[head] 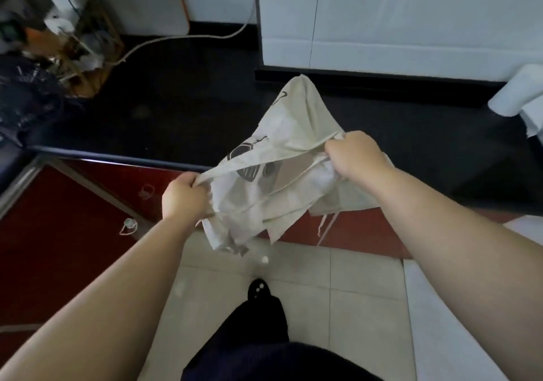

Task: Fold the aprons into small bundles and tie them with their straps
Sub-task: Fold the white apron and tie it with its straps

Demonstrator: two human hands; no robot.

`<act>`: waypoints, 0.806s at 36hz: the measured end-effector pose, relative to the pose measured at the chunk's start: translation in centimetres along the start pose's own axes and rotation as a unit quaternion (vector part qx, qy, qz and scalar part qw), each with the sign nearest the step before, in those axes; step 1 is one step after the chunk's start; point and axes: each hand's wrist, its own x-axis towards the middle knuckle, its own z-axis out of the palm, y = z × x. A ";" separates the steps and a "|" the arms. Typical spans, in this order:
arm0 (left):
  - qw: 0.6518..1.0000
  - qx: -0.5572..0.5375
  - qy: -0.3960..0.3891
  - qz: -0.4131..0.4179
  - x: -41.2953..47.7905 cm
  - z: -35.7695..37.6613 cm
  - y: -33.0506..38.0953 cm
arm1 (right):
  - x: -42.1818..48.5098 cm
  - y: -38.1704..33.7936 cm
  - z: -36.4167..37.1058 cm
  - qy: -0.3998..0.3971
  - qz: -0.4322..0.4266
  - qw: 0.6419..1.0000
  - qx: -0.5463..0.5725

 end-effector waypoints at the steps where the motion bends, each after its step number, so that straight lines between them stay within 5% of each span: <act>1: 0.999 -0.035 0.005 0.001 -1.5 -0.1 0.3 | -1.1 1.1 0.1 -0.004 0.016 0.999 -0.029; 4: 0.997 -0.036 -0.047 0.042 -5.7 -0.6 1.9 | -4.3 4.1 1.0 -0.007 0.014 0.992 -0.127; 11: 0.967 -0.020 -0.210 0.143 -13.9 -1.9 5.1 | -12.6 4.5 4.7 -0.074 -0.292 0.940 -0.160; 14: 0.957 -0.011 -0.230 0.177 -15.2 -3.0 5.0 | -13.8 4.3 4.5 -0.074 -0.259 0.963 -0.022; 18: 0.918 0.254 -0.255 0.168 -14.7 -4.5 0.5 | -14.0 4.2 3.6 -0.037 -0.180 0.982 0.033; 23: 0.936 0.309 -0.148 0.078 -14.1 -5.9 -7.1 | -15.0 3.8 4.9 -0.032 -0.145 0.988 -0.032; 26: 0.985 0.163 0.016 0.056 -13.6 -7.6 -8.2 | -14.9 3.9 5.8 -0.047 -0.086 0.985 -0.139; 29: 0.990 0.032 -0.022 0.134 -13.9 -9.1 -6.0 | -15.7 2.7 6.9 -0.117 -0.105 0.974 -0.163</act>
